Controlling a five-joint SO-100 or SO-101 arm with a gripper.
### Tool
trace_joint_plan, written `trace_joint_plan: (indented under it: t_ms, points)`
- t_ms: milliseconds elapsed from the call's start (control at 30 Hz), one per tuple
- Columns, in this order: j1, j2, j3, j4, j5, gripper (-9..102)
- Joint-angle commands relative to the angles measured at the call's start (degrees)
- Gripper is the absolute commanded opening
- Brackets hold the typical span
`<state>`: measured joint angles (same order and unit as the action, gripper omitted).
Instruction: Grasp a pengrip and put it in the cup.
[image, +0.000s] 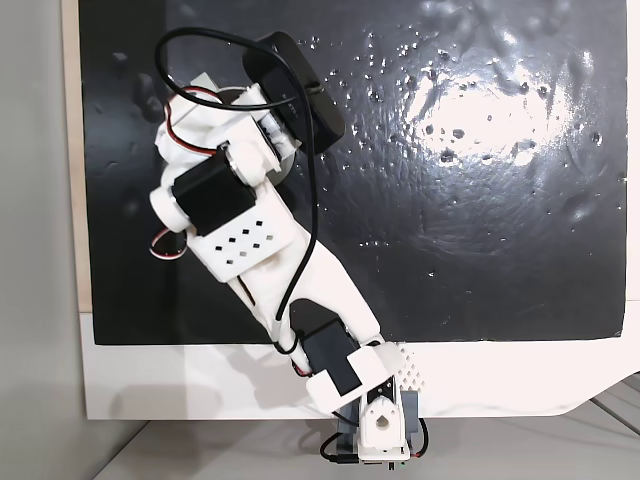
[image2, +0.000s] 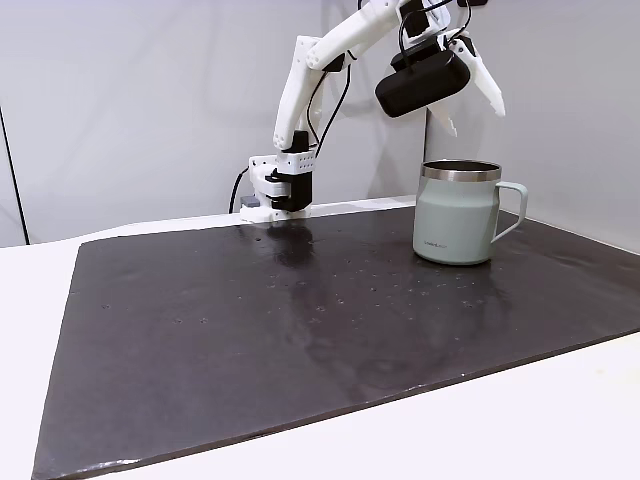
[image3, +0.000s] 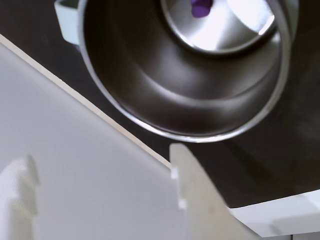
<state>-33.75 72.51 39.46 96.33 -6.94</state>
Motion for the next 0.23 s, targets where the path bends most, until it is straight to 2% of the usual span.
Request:
trace_joint_plan:
  t_ms: [0, 200]
  points:
    - [-0.26, 5.19, -0.35, 0.53, -0.44, 27]
    - [-0.18, 5.45, 0.0, 0.62, -0.44, 27]
